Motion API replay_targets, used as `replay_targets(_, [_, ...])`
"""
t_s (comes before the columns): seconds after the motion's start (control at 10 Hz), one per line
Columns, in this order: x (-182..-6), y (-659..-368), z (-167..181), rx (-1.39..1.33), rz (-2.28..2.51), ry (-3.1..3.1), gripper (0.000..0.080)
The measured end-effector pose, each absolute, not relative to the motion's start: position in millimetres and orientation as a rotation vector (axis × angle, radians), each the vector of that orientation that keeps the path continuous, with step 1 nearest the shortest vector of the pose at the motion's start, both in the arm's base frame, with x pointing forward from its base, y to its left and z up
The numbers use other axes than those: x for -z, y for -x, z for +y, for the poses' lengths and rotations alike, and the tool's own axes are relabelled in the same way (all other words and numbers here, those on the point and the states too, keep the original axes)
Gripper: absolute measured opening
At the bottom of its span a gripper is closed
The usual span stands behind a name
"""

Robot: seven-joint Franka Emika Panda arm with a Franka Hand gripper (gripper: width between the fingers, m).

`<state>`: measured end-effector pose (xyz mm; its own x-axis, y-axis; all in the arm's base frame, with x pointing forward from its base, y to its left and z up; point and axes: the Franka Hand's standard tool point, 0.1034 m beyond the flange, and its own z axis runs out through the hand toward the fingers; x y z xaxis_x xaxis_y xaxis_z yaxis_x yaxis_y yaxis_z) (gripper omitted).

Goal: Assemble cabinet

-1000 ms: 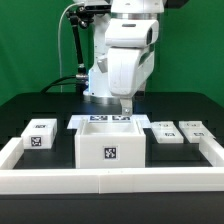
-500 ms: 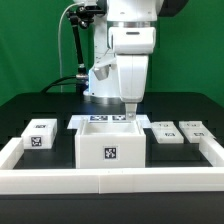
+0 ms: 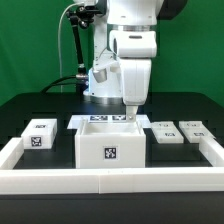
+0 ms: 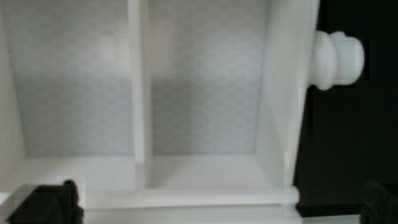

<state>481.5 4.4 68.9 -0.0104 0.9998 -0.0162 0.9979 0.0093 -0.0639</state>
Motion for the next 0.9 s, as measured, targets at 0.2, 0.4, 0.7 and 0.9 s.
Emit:
replay_targets(0.2, [-54.8,-462,-5,-0.054,-2.245,2.155,0.0796])
replay_targets(0.4, [-43.5,-451,-10,-0.06,-2.224,2.16,0.0796])
replay_targets(0.7, [-29.6,-446,-8,-0.078,-2.194,2.162,0.0796])
replay_targets(0.9, [-25.2,-447,-1,-0.081,-2.15,2.198,0.0784])
